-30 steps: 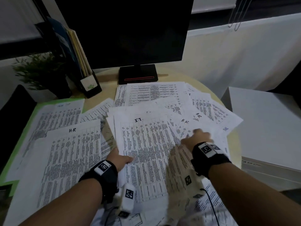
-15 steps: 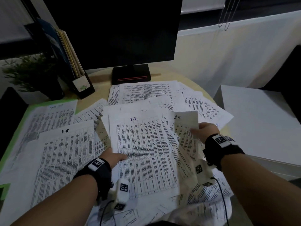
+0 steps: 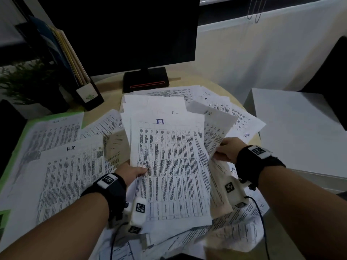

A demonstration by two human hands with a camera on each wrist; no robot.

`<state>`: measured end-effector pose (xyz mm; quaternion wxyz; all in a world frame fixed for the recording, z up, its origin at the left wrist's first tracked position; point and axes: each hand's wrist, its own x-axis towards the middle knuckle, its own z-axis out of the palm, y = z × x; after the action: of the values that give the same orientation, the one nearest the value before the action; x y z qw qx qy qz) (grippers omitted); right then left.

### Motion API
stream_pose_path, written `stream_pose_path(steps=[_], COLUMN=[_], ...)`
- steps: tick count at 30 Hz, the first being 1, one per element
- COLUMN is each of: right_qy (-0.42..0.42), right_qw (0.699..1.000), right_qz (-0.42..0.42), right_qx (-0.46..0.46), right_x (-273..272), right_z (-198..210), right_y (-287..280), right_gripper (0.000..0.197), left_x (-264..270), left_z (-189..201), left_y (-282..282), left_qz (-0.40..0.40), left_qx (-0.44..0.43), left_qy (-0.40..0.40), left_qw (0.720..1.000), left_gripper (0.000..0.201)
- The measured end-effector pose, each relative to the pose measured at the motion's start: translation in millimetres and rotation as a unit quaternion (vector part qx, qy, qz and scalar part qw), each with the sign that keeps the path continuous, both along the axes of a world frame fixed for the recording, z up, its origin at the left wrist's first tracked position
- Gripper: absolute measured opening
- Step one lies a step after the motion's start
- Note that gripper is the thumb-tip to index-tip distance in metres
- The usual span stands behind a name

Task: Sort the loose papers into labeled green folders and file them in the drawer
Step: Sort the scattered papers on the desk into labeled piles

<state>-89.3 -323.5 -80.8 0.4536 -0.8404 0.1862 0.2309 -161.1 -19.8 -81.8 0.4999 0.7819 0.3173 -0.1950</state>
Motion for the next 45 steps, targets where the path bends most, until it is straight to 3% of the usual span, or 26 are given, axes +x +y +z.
stream_pose_path(steps=[3,5,8,12,15,17,20,22,24,26,28,30,32,34,36,39,40,42,45], right_qy=[0.033,0.01,0.042,0.027,0.037,0.057,0.079,0.07,0.01,-0.1,-0.156,-0.126,-0.032,0.05,0.09,0.126,0.121,0.074,-0.08], right_qw=[0.985,0.956,0.914,0.928,0.937,0.941,0.913,0.902,0.923,0.947,0.95,0.95,0.945,0.946,0.951,0.952,0.954,0.963,0.957], right_qz=[0.093,0.131,0.21,0.178,0.155,0.159,0.236,0.257,0.191,0.063,-0.005,-0.004,0.006,-0.042,-0.097,-0.125,-0.121,-0.122,-0.259], right_qx=[-0.141,-0.261,-0.344,-0.326,-0.311,-0.293,-0.323,-0.339,-0.335,-0.298,-0.27,-0.286,-0.327,-0.317,-0.278,-0.249,-0.247,-0.227,-0.104], right_x=[-2.7,-9.2,-24.3,-38.4,-39.7,-38.9,-34.5,-31.7,-27.3,-23.7,-19.1,-14.7,-15.0,-18.5,-22.0,-29.5,-33.1,-34.1,-34.1], right_z=[7.8,15.8,15.9,-0.7,-9.9,-10.6,-4.5,5.0,14.4,23.4,24.5,18.6,8.0,-1.0,-9.6,-17.1,-18.9,-23.2,-17.6], right_y=[-7.9,-20.0,-33.3,-35.6,-30.5,-29.0,-30.0,-32.0,-39.7,-50.1,-58.1,-64.4,-70.9,-83.5,-98.4,-111.4,-113.9,-116.4,-111.5], right_gripper=[0.036,0.037,0.042,0.064,0.077,0.07,0.041,0.032,0.025,0.021,0.02,0.026,0.061,0.087,0.086,0.058,0.049,0.052,0.056], left_x=[2.2,4.6,8.1,12.9,12.7,12.5,10.5,9.9,10.2,9.5,9.0,8.7,9.5,10.0,10.3,11.8,13.6,19.7,32.8], left_z=[-1.1,-4.2,-12.5,-18.6,-17.2,-19.3,-18.1,-16.9,-18.0,-17.6,-17.0,-16.8,-17.8,-19.1,-20.8,-20.3,-20.7,-21.6,-21.8], left_y=[-8.7,-12.1,-11.2,-10.2,-10.9,-10.3,-11.4,-11.7,-10.2,-9.7,-9.5,-9.9,-9.1,-7.9,-7.2,-7.7,-7.3,-7.0,-10.3], left_qz=[0.014,0.004,0.0,0.001,0.005,0.005,0.001,-0.009,-0.021,-0.027,-0.024,-0.025,-0.026,-0.027,-0.033,-0.041,-0.044,-0.059,-0.069], left_qx=[0.02,0.04,0.06,0.054,0.057,0.057,0.063,0.067,0.065,0.068,0.069,0.067,0.063,0.063,0.064,0.074,0.077,0.078,0.052], left_qy=[-0.017,-0.015,-0.004,0.012,0.026,0.019,0.007,0.006,0.003,0.002,0.002,0.001,0.001,-0.001,-0.002,0.002,0.003,0.002,-0.015], left_qw=[1.0,0.999,0.998,0.998,0.998,0.998,0.998,0.998,0.998,0.997,0.997,0.997,0.998,0.998,0.997,0.996,0.996,0.995,0.996], left_gripper=[0.048,0.047,0.044,0.043,0.054,0.059,0.053,0.047,0.042,0.04,0.04,0.04,0.039,0.039,0.037,0.039,0.04,0.037,0.028])
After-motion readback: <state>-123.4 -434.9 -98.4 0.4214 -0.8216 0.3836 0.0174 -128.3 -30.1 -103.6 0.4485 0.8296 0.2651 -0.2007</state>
